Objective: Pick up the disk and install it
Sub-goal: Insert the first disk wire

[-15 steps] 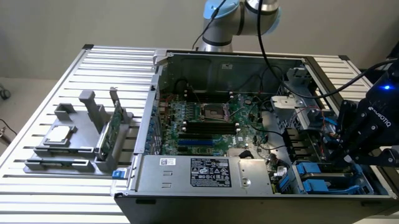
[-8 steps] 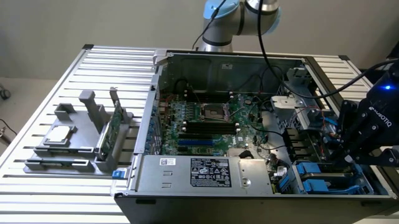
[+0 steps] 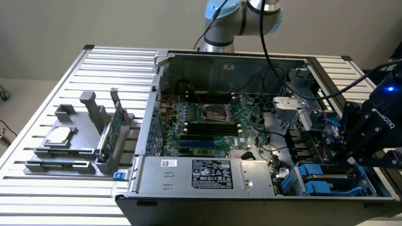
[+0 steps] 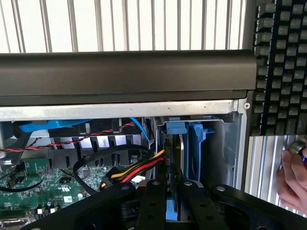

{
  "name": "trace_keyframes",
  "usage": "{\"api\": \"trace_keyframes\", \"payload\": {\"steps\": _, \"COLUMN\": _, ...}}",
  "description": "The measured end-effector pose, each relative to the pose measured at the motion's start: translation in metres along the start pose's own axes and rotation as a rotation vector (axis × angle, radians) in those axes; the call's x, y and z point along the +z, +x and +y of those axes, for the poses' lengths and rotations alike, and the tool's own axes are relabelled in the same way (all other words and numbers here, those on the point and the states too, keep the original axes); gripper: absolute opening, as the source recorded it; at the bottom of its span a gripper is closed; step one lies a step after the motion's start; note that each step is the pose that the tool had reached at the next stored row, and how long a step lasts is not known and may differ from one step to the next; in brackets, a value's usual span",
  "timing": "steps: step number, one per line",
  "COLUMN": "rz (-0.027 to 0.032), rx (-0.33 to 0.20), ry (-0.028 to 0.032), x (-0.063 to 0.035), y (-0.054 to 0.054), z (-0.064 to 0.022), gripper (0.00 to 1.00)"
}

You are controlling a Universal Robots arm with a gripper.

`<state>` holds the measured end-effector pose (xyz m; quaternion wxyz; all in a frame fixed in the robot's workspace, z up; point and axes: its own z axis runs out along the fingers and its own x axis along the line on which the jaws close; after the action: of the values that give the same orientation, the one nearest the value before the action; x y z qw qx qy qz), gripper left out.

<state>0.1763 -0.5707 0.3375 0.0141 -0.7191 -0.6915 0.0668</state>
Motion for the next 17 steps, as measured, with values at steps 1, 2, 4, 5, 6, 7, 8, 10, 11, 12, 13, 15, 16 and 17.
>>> {"api": "trace_keyframes", "payload": {"steps": 1, "rz": 0.0, "rx": 0.0, "ry": 0.0, "x": 0.0004, "y": 0.0, "z": 0.0, "gripper": 0.16}}
{"api": "trace_keyframes", "payload": {"steps": 2, "rz": 0.0, "rx": 0.0, "ry": 0.0, "x": 0.0007, "y": 0.0001, "z": 0.0001, "gripper": 0.16}}
{"api": "trace_keyframes", "payload": {"steps": 4, "rz": -0.0002, "rx": 0.0, "ry": -0.0001, "x": 0.0012, "y": 0.0001, "z": 0.0002, "gripper": 0.16}}
{"api": "trace_keyframes", "payload": {"steps": 5, "rz": -0.0002, "rx": 0.0, "ry": -0.0001, "x": 0.0014, "y": 0.0001, "z": 0.0003, "gripper": 0.16}}
{"api": "trace_keyframes", "payload": {"steps": 6, "rz": -0.0002, "rx": 0.0, "ry": -0.0001, "x": 0.0016, "y": 0.0001, "z": 0.0003, "gripper": 0.16}}
{"api": "trace_keyframes", "payload": {"steps": 7, "rz": -0.0004, "rx": 0.0, "ry": -0.0001, "x": 0.0018, "y": 0.0001, "z": 0.0004, "gripper": 0.16}}
{"api": "trace_keyframes", "payload": {"steps": 8, "rz": -0.0009, "rx": 0.0, "ry": 0.0, "x": 0.0018, "y": 0.0001, "z": 0.0004, "gripper": 0.16}}
{"api": "trace_keyframes", "payload": {"steps": 10, "rz": -0.0016, "rx": 0.0, "ry": 0.0, "x": 0.0018, "y": 0.0001, "z": 0.0008, "gripper": 0.16}}
{"api": "trace_keyframes", "payload": {"steps": 11, "rz": -0.0022, "rx": 0.0, "ry": -0.0001, "x": 0.0017, "y": 0.0002, "z": 0.0009, "gripper": 0.16}}
{"api": "trace_keyframes", "payload": {"steps": 12, "rz": -0.0027, "rx": 0.0, "ry": -0.0001, "x": 0.0017, "y": 0.0002, "z": 0.0011, "gripper": 0.16}}
{"api": "trace_keyframes", "payload": {"steps": 13, "rz": -0.0032, "rx": 0.0, "ry": -0.0002, "x": 0.0017, "y": 0.0002, "z": 0.0013, "gripper": 0.16}}
{"api": "trace_keyframes", "payload": {"steps": 15, "rz": -0.0042, "rx": 0.001, "ry": -0.0002, "x": 0.0018, "y": 0.0002, "z": 0.0015, "gripper": 0.16}}
{"api": "trace_keyframes", "payload": {"steps": 16, "rz": -0.0044, "rx": 0.001, "ry": -0.0002, "x": 0.002, "y": 0.0002, "z": 0.0015, "gripper": 0.16}}
{"api": "trace_keyframes", "payload": {"steps": 17, "rz": -0.0043, "rx": 0.0, "ry": -0.0002, "x": 0.0024, "y": 0.0003, "z": 0.0015, "gripper": 0.16}}
